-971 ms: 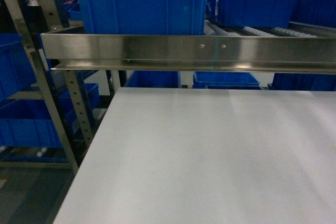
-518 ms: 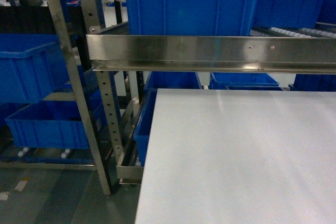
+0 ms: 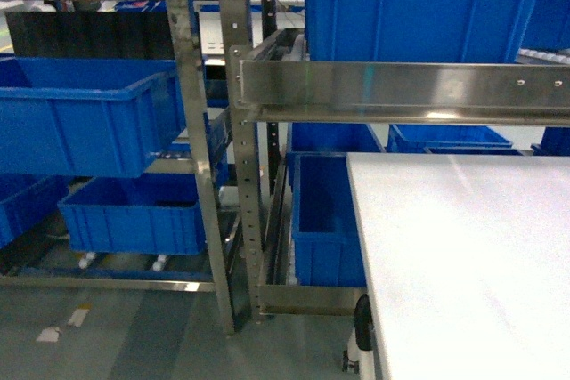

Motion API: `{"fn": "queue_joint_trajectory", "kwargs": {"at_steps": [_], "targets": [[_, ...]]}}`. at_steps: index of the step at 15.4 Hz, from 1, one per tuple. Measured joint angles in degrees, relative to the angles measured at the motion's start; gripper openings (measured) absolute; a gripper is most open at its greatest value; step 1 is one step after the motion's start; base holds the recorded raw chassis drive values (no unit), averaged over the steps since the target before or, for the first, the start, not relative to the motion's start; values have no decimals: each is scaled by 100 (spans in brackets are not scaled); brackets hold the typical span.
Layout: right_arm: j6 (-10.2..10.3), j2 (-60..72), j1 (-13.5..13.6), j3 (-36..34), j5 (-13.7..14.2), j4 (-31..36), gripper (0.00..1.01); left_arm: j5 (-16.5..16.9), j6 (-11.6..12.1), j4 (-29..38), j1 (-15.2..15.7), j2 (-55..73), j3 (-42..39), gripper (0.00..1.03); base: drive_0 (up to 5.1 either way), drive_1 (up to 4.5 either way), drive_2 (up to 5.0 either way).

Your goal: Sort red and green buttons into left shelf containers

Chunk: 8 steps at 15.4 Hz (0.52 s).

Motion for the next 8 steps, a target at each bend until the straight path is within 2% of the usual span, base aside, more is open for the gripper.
{"fn": "queue_joint_trajectory", "kwargs": {"at_steps": [8], "targets": [[0, 7, 0, 0, 0, 2, 27, 0, -2, -4, 0, 0, 0, 25, -504, 241, 241]]}}
